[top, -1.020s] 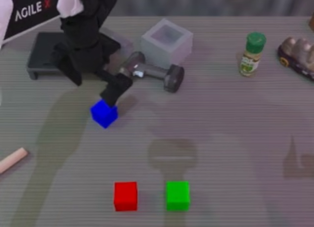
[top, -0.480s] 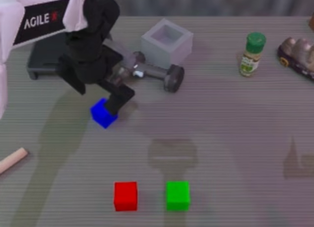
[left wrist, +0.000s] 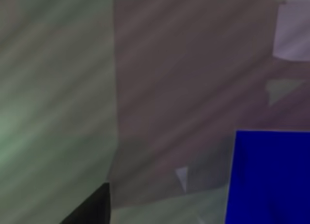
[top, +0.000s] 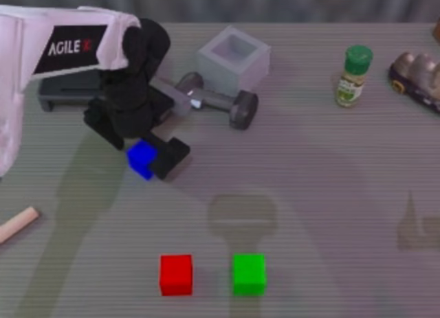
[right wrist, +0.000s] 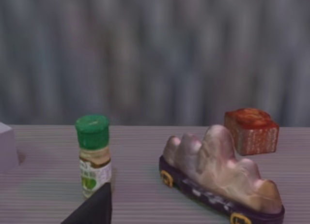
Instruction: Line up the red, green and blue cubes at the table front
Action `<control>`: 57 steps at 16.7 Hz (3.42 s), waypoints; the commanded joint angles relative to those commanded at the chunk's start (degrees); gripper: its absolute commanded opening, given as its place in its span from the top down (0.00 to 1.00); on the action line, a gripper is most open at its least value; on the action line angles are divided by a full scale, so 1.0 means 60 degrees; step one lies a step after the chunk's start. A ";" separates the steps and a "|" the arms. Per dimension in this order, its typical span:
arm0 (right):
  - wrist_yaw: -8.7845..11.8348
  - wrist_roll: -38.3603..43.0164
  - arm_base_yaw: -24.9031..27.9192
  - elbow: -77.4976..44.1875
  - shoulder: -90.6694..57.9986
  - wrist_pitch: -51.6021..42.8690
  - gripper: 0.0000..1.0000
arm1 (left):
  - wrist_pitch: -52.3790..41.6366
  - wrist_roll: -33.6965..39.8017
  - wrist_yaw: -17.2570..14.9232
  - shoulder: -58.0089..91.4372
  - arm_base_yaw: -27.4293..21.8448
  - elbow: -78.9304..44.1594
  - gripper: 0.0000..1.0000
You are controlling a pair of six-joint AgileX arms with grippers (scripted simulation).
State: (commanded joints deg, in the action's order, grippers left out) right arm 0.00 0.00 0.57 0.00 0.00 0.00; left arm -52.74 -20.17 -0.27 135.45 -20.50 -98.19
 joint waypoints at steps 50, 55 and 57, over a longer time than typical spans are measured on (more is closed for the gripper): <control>0.0000 0.0000 0.0000 0.0000 0.0000 0.0000 0.00 | -0.3084 0.9941 0.0040 -0.0438 -0.4793 -0.2289 1.00; 0.0000 0.0000 0.0000 0.0000 0.0000 0.0000 0.00 | -0.3149 1.2839 0.0091 -0.0679 -0.6349 -0.2369 1.00; 0.0000 0.0000 0.0000 0.0000 0.0000 0.0000 0.00 | -0.3127 1.3302 0.0110 -0.0778 -0.6627 -0.2359 1.00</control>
State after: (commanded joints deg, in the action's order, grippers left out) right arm 0.00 0.00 0.57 0.00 0.00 0.00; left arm -71.51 59.64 0.39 130.78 -60.27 -112.35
